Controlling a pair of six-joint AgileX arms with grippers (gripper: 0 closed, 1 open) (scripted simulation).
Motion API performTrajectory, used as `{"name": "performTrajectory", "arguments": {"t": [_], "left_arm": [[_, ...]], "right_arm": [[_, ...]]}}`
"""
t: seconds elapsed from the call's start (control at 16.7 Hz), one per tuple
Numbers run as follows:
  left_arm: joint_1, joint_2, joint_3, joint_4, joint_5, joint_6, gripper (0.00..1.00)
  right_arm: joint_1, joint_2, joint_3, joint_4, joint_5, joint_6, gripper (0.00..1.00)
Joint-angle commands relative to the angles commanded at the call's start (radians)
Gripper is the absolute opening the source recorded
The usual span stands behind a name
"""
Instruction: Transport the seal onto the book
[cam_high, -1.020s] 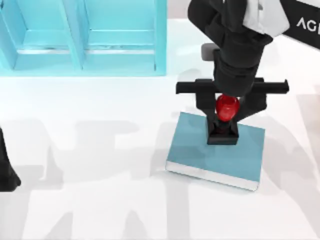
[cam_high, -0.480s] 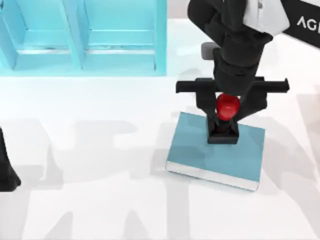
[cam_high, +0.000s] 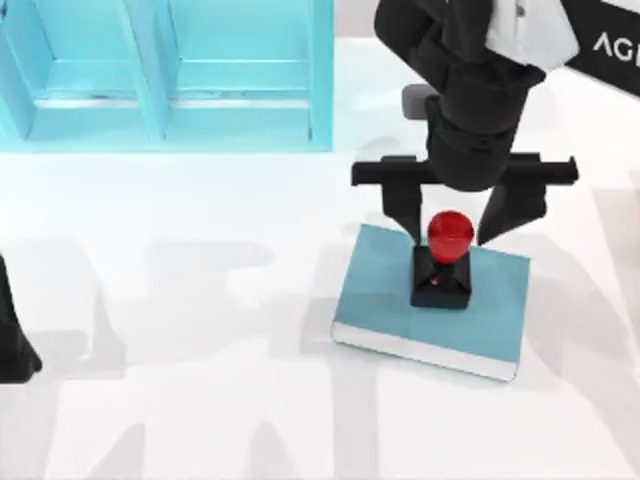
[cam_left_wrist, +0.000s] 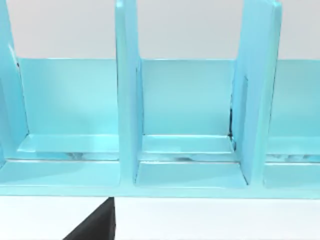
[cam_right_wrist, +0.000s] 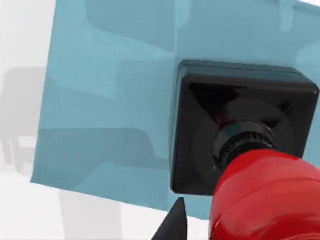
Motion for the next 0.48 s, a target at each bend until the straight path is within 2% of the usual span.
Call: {"name": "performTrajectory", "arguments": {"t": [0.12,0.48], "left_arm": [[0.0,0.0,0.0,0.0,0.0,0.0,1.0],[0.0,0.0,0.0,0.0,0.0,0.0,1.0]], "right_arm": [[0.0,0.0,0.0,0.0,0.0,0.0,0.98],[0.0,0.0,0.0,0.0,0.0,0.0,1.0]]}}
